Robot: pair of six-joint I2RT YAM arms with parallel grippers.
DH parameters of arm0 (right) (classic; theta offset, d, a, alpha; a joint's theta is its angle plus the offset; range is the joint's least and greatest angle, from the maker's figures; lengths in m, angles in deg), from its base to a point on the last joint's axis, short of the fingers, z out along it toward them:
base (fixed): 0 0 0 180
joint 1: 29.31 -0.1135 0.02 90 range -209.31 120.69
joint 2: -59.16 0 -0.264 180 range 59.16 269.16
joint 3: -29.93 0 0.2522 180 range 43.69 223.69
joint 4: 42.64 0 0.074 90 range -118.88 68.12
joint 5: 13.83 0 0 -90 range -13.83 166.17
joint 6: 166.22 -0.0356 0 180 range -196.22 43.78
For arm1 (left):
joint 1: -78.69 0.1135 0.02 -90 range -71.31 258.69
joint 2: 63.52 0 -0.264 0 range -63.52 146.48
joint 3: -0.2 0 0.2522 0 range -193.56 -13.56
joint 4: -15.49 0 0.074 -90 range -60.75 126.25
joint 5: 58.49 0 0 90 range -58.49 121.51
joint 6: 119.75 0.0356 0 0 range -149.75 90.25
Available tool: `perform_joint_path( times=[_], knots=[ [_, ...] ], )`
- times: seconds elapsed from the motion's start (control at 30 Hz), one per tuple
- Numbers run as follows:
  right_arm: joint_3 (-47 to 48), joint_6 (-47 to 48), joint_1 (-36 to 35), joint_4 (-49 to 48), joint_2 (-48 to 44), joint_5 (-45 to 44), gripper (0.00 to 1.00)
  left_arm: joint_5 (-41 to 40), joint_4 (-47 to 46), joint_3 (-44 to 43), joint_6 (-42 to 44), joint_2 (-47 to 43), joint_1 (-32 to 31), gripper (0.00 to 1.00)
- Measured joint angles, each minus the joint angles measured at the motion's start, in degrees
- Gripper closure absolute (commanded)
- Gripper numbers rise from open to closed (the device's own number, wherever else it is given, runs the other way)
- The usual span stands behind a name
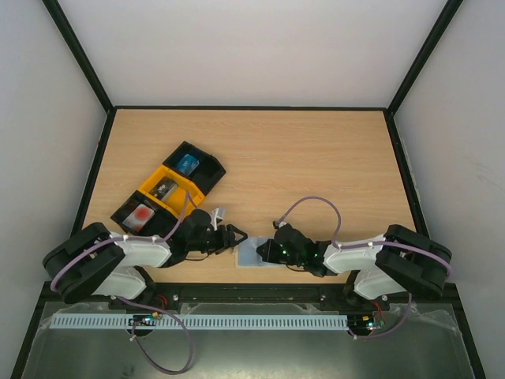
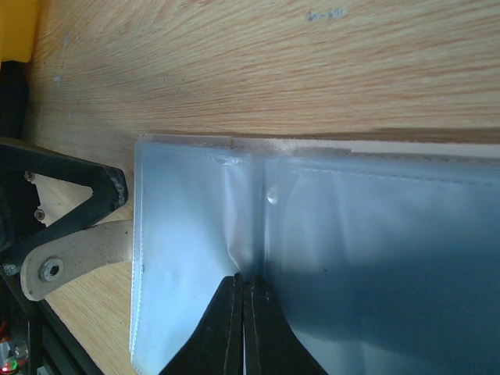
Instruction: Take the credit cards out of the card holder
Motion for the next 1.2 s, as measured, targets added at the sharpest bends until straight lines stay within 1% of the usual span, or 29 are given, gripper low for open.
perform_joint_path(
  times=[0.1, 0.3, 0.53, 0.77, 0.87, 1.0, 1.13, 1.2],
  knots=[
    [-0.04, -0.02, 0.0, -0.02, 0.0, -0.02, 0.98, -0.02, -0.35, -0.17, 0.0, 1.07, -0.02, 0.42],
    [-0.11, -0.02, 0.0, -0.15, 0.0, -0.04, 0.98, 0.02, -1.31, -0.22, -0.04, 3.17, -0.26, 0.45],
    [-0.2, -0.02, 0.0, -0.17, -0.11, -0.15, 0.98, 0.0, -2.47, -0.63, -0.63, 4.24, -0.83, 0.62],
    [-0.5, -0.02, 0.0, -0.15, -0.52, -0.52, 0.98, -1.33, -1.03, -1.4, -1.16, 2.14, -1.77, 0.72],
    [-0.55, -0.02, 0.0, -0.2, -0.55, -0.55, 0.98, -1.57, -0.39, -2.16, -1.11, 0.66, -2.47, 0.72],
    [-0.81, -0.04, 0.0, -0.37, -0.76, -0.63, 0.98, -1.55, 0.31, -2.89, -1.14, -0.13, -3.48, 0.63],
    [-1.27, -0.04, 0.0, -0.9, -1.01, -0.79, 0.98, -1.53, 1.29, -3.08, -1.14, 0.02, -3.82, 0.58],
    [-1.36, -0.04, 0.0, -0.9, -1.14, -0.87, 0.98, -1.55, 1.75, -3.48, -1.05, 0.46, -4.02, 0.57]
  ],
)
